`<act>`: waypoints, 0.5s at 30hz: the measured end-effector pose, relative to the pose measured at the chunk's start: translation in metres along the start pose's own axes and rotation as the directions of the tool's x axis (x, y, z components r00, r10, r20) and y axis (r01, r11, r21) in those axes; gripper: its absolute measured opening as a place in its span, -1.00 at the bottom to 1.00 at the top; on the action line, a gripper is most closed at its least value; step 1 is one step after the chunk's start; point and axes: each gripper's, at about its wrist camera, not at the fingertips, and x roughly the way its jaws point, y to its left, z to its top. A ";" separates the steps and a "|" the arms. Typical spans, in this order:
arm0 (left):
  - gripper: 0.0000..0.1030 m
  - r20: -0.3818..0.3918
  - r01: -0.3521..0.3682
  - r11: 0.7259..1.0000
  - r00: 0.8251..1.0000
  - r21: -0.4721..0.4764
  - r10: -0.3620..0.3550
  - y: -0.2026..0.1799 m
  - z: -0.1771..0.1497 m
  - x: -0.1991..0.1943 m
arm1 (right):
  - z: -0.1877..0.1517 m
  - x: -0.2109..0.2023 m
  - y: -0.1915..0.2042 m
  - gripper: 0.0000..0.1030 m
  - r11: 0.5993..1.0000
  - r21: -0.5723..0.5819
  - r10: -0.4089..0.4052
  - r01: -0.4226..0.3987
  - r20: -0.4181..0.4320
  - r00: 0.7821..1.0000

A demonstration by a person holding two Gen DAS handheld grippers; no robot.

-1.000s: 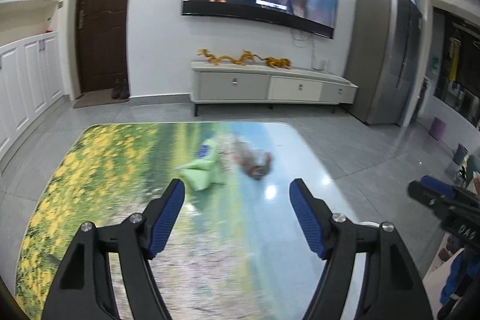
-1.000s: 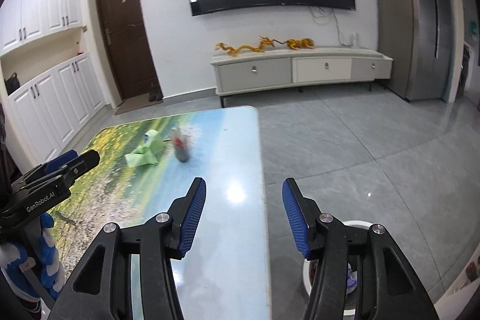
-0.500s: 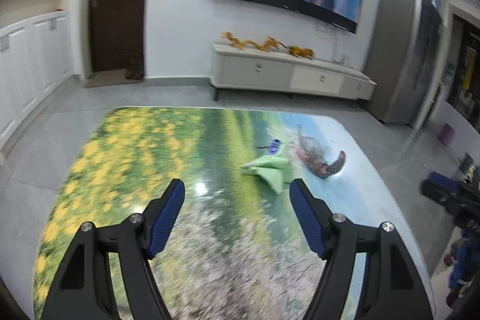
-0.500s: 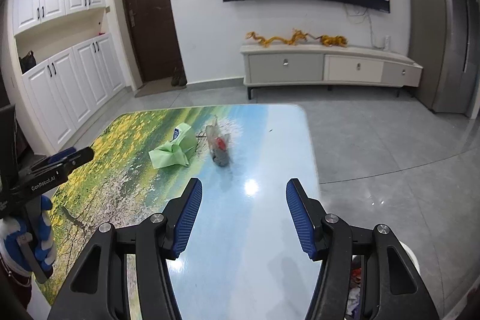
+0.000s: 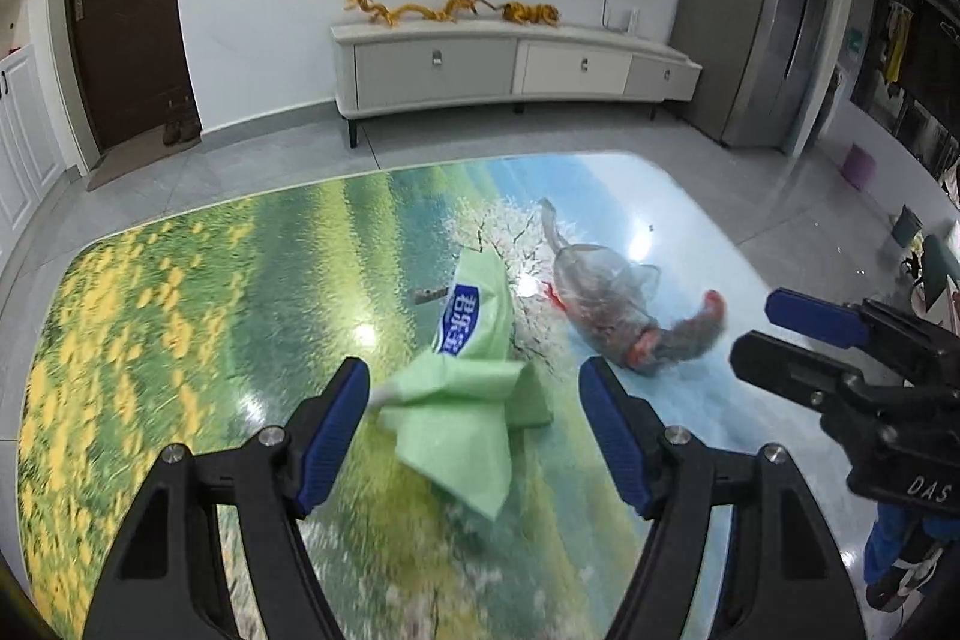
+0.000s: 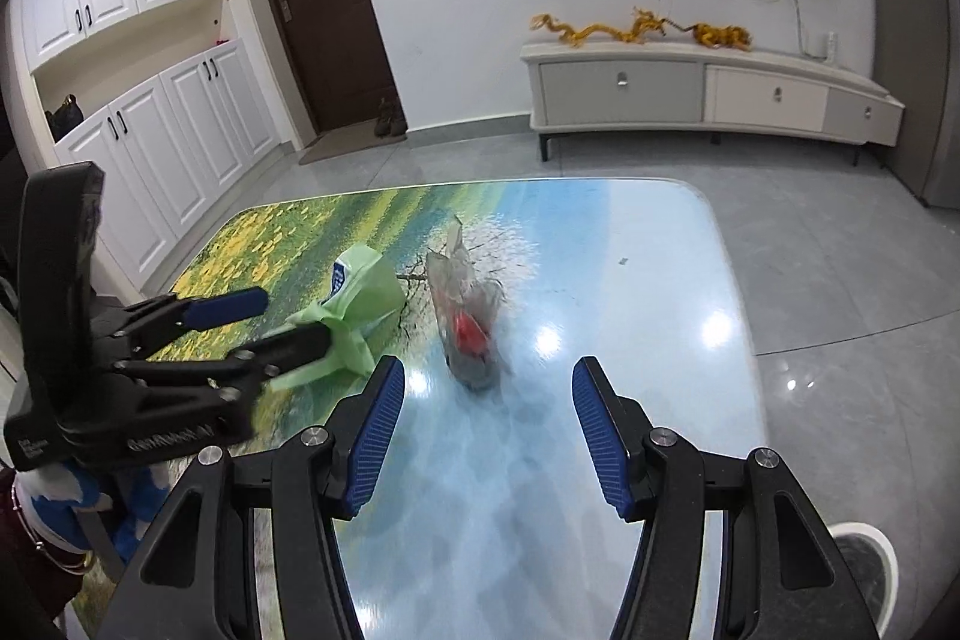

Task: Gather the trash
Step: 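Grasp the green bag with the left tool while the right tool grasps the clear plastic bag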

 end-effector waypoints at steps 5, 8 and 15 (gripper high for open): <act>0.38 -0.037 0.016 1.000 0.999 -0.015 -0.017 0.003 0.006 0.019 | 0.008 0.026 -0.004 0.12 0.999 0.024 0.032 -0.032 -0.019 0.999; 0.37 -0.064 0.028 0.999 0.998 -0.026 -0.030 0.005 0.007 0.028 | 0.010 0.040 -0.006 0.04 0.999 0.036 0.040 -0.038 -0.039 0.998; 0.05 -0.078 0.058 0.998 0.995 -0.038 -0.061 0.001 0.003 0.032 | 0.005 0.050 -0.007 -0.70 0.998 0.039 0.060 -0.057 -0.076 0.995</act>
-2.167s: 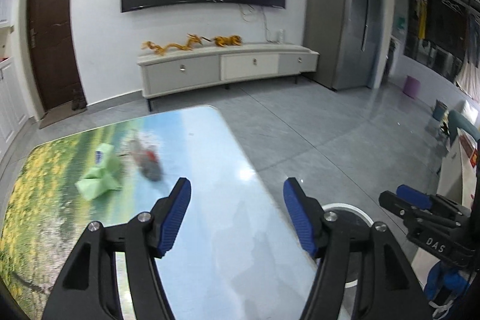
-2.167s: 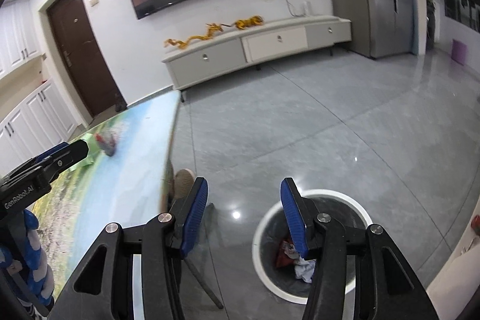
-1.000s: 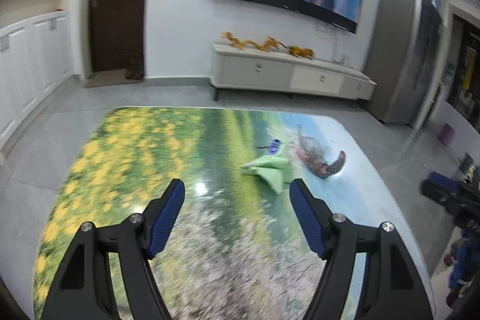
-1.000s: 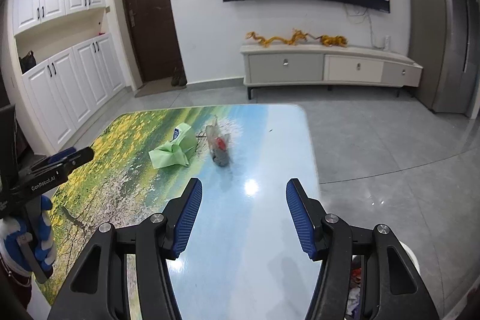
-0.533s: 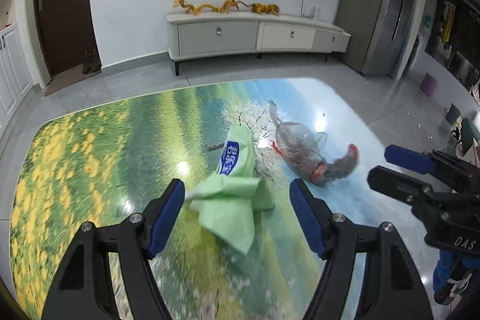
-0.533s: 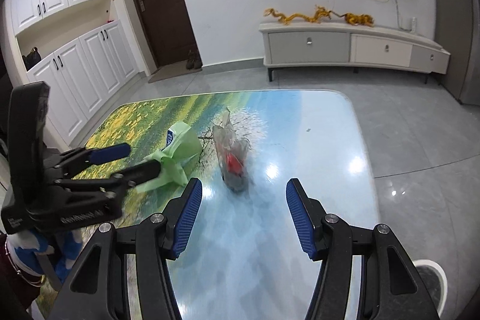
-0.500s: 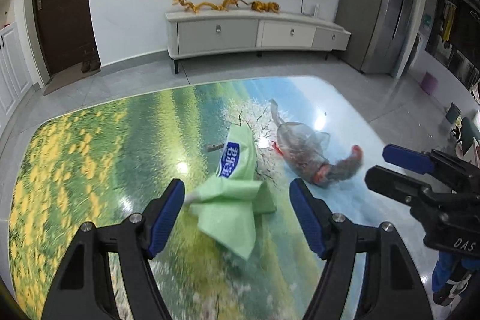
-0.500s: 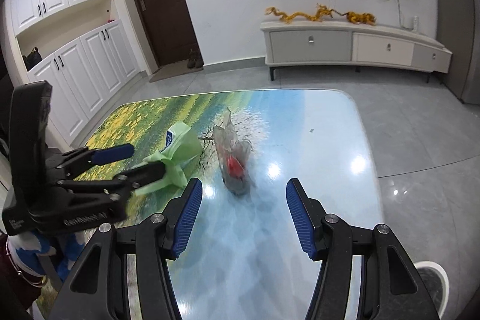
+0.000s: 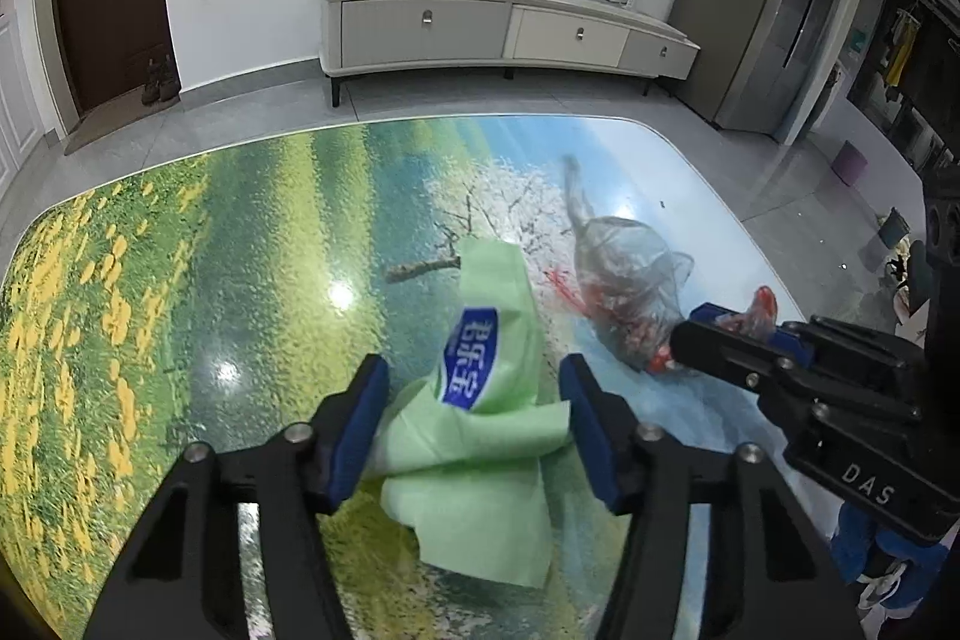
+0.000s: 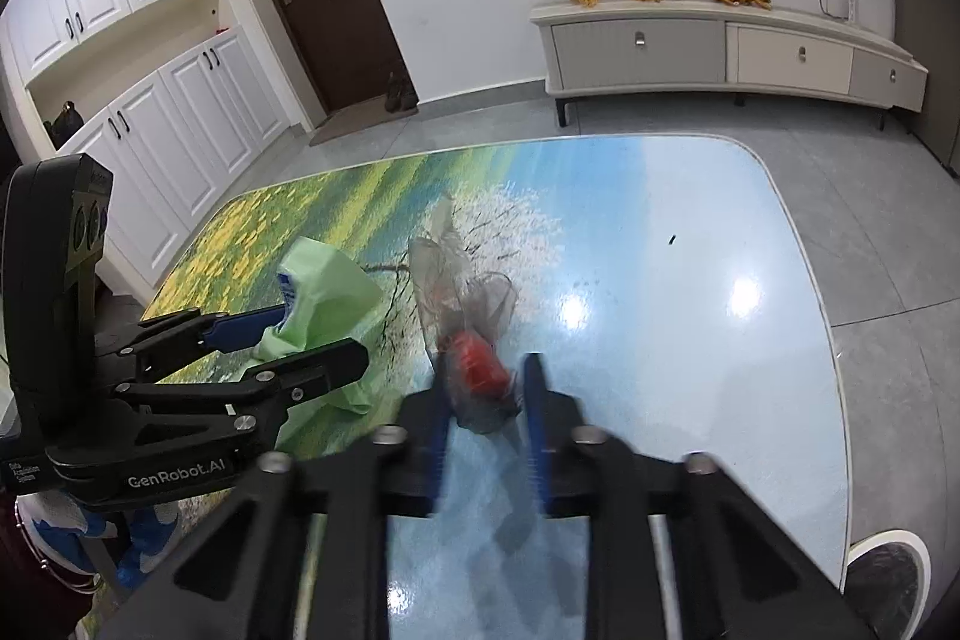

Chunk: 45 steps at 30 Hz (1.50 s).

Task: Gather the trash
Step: 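Grasp the green bag with the left tool while the right tool grasps the clear plastic bag, then carry both held bags over the trash bin and open both tools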

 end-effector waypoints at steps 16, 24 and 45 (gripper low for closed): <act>-0.30 0.066 0.044 0.997 0.997 -0.057 -0.041 -0.007 -0.043 -0.063 | -0.039 -0.055 0.010 -0.76 1.000 0.003 0.003 -0.004 0.046 0.999; -0.32 0.147 0.080 0.995 0.987 -0.059 -0.070 -0.011 -0.067 -0.125 | -0.062 -0.107 0.032 -0.76 1.000 -0.022 0.009 -0.007 0.098 0.995; -0.32 0.221 0.159 0.980 0.958 0.117 -0.181 -0.122 -0.044 -0.183 | -0.094 -0.237 -0.009 -0.76 0.995 0.049 -0.095 0.083 0.315 0.944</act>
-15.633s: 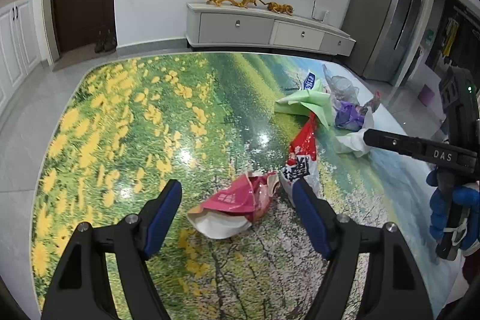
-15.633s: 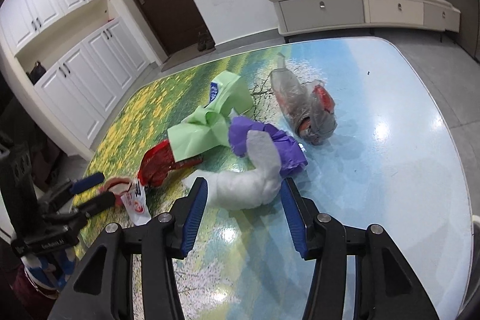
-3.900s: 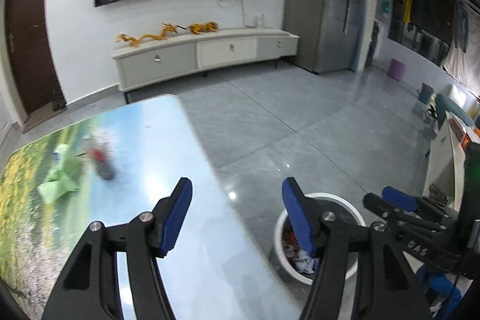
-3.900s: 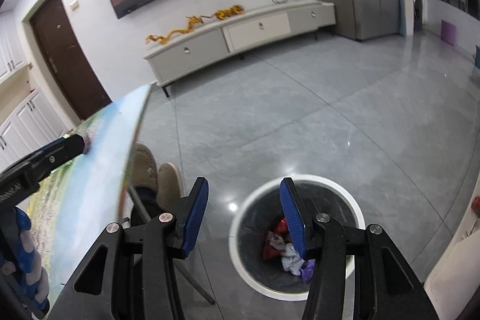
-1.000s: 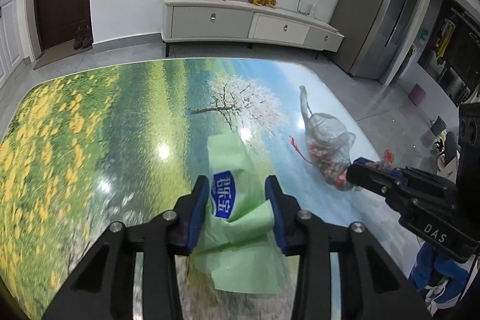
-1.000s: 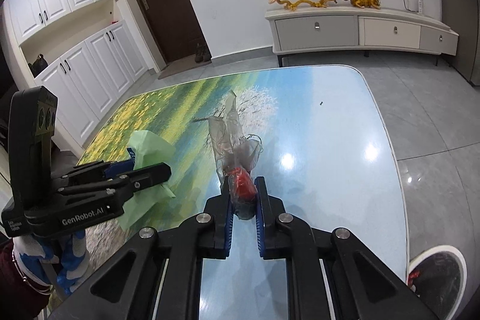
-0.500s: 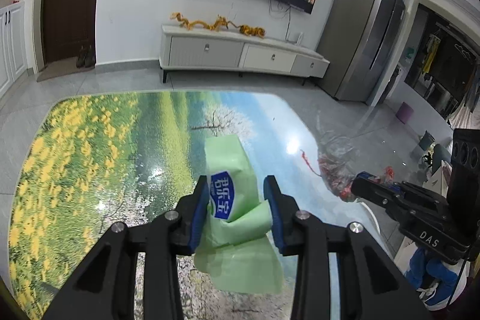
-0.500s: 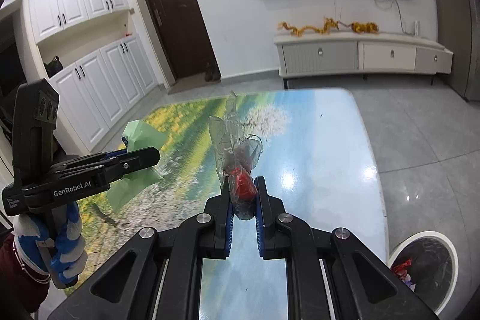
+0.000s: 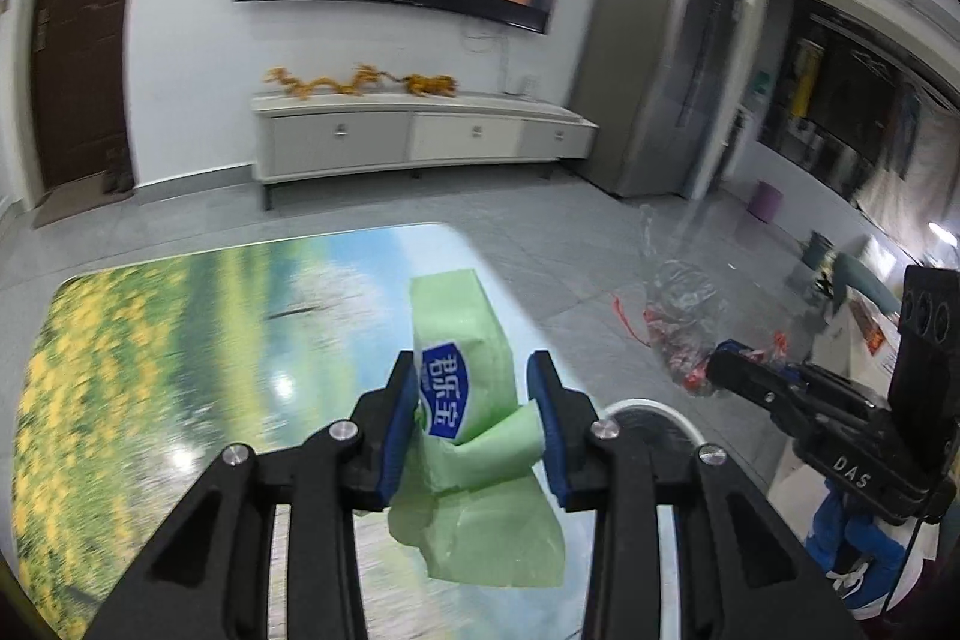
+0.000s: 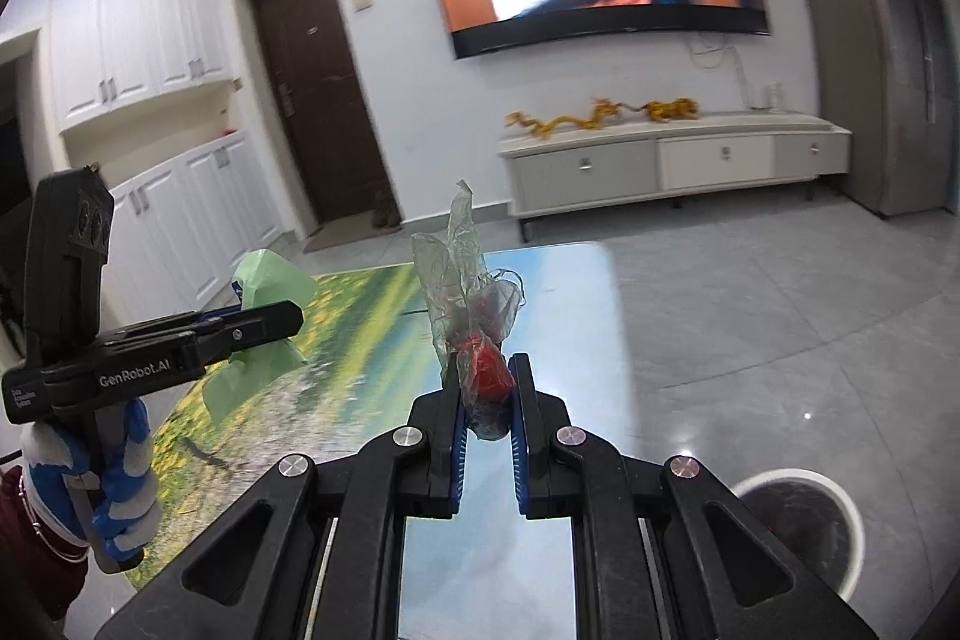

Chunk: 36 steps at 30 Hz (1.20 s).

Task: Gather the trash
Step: 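Carry both held bags over the trash bin and open both tools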

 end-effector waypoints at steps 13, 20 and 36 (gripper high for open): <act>-0.32 -0.263 0.239 0.964 0.943 0.114 -0.202 -0.174 -0.001 0.151 | -0.042 -0.044 -0.166 -0.76 0.937 0.228 -0.258 0.265 -0.058 0.964; -0.31 -0.384 0.270 0.956 0.900 0.113 -0.208 -0.225 -0.022 0.223 | -0.090 -0.027 -0.233 -0.76 0.878 0.350 -0.287 0.327 -0.164 0.944; -0.09 -0.469 0.214 0.968 0.873 0.129 -0.131 -0.254 -0.060 0.302 | -0.151 0.022 -0.288 -0.67 0.818 0.438 -0.249 0.373 -0.314 0.916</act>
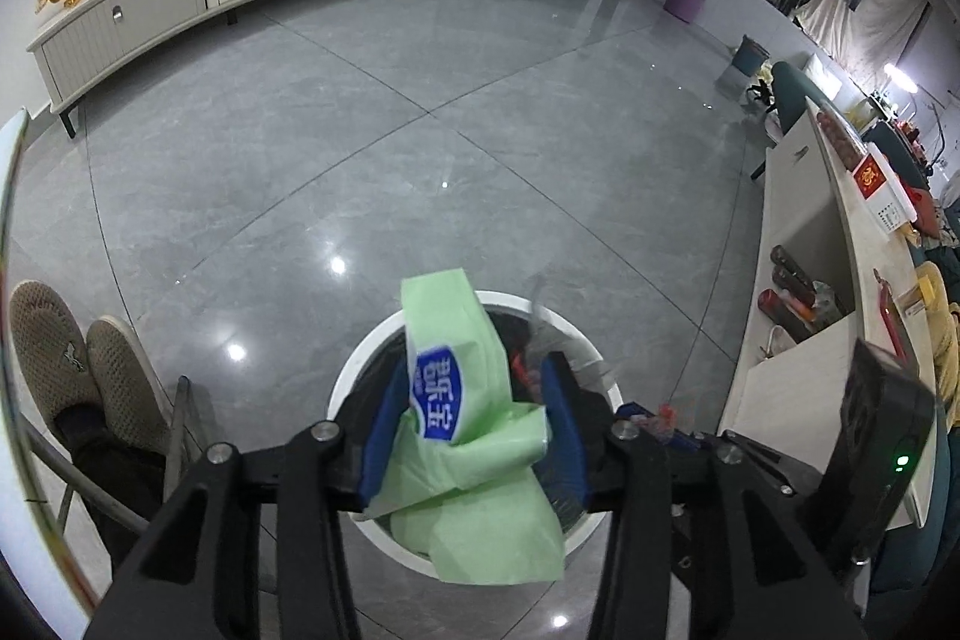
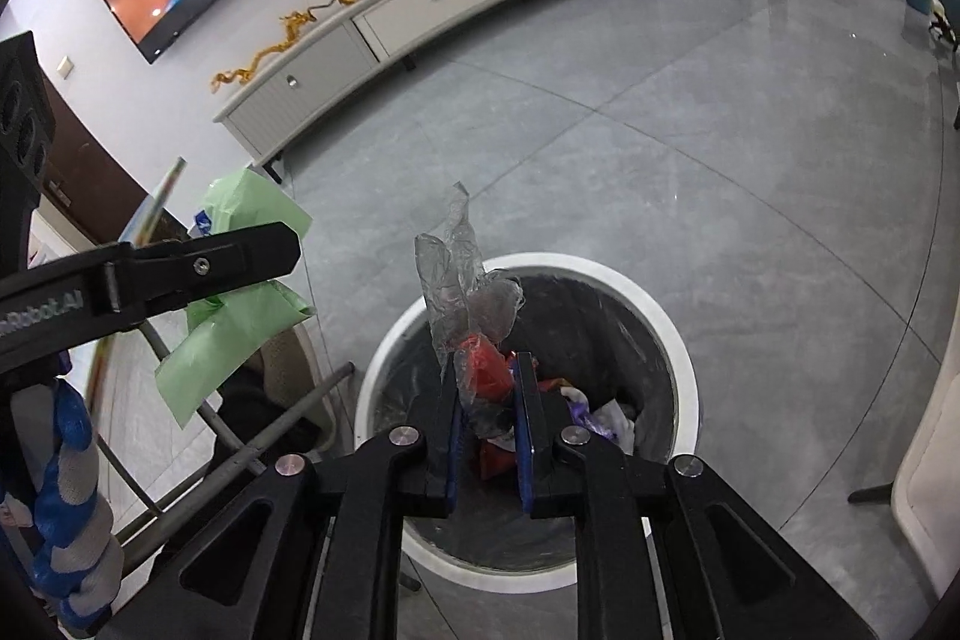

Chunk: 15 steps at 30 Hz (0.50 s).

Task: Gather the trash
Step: 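Carry both held bags over the trash bin and open both tools, then move both open tools back over the empty table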

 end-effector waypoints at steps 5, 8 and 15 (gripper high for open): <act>0.13 -0.010 0.020 1.000 1.000 0.004 -0.020 -0.002 0.002 0.004 | 0.001 0.013 -0.006 -0.16 1.000 0.014 -0.011 0.011 -0.029 1.000; 0.16 -0.003 0.025 1.000 1.000 0.013 -0.025 -0.005 0.002 0.001 | 0.000 0.014 -0.007 -0.13 1.000 0.012 -0.023 0.023 -0.039 0.999; 0.16 0.106 -0.053 0.998 0.993 0.043 0.049 -0.011 -0.004 -0.037 | -0.001 0.002 -0.008 -0.12 0.999 0.019 -0.047 0.047 -0.017 0.999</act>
